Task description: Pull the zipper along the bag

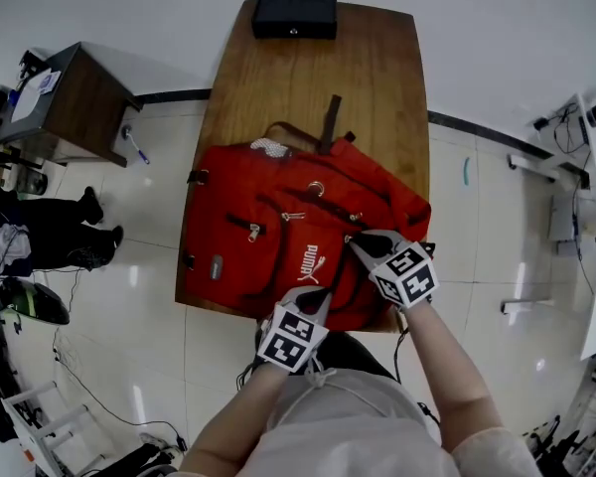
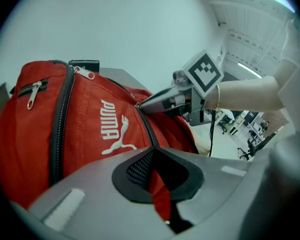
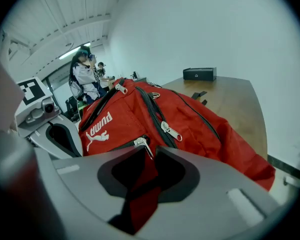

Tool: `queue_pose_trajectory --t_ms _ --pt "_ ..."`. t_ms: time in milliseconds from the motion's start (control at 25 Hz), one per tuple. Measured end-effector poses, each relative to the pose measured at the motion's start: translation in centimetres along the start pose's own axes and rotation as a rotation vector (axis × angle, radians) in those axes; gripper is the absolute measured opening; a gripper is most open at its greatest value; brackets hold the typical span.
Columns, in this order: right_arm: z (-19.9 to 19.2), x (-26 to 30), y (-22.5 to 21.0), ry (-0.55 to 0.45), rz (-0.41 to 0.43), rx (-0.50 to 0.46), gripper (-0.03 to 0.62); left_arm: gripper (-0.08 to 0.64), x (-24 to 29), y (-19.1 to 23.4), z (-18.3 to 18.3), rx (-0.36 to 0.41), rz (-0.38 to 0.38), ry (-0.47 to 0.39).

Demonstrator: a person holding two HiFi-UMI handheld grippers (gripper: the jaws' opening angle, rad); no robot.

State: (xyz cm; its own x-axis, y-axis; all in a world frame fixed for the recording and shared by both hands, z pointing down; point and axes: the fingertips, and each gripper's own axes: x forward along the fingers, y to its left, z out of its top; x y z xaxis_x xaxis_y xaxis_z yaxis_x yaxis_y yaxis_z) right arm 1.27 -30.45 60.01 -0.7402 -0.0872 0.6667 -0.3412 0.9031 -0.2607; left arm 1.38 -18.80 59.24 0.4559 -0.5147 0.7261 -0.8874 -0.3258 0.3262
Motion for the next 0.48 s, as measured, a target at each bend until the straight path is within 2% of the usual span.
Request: queue_pose_trajectory --t_ms 120,200,360,480 --pt "0.3 -1.1 -0.1 -0.083 0.032 0.074 0.152 0.008 -0.3 0.4 0.4 -0.053 -0.013 -0.025" --pt "0.1 -2.2 -0.1 -0.114 0.038 0.093 0.176 0.008 -0.9 0.4 1.1 -0.065 -0.012 -0.055" --pt "-0.1 -5.0 0.5 -0.157 0.015 0.067 0.176 0.008 -2.8 -0.3 2.6 -0.058 0.01 -0.133" --pt "0.6 -7.8 1.8 -0.211 -0.027 0.014 0.119 0.008 -5.0 -0.7 3.8 -0.061 0.044 -0.208"
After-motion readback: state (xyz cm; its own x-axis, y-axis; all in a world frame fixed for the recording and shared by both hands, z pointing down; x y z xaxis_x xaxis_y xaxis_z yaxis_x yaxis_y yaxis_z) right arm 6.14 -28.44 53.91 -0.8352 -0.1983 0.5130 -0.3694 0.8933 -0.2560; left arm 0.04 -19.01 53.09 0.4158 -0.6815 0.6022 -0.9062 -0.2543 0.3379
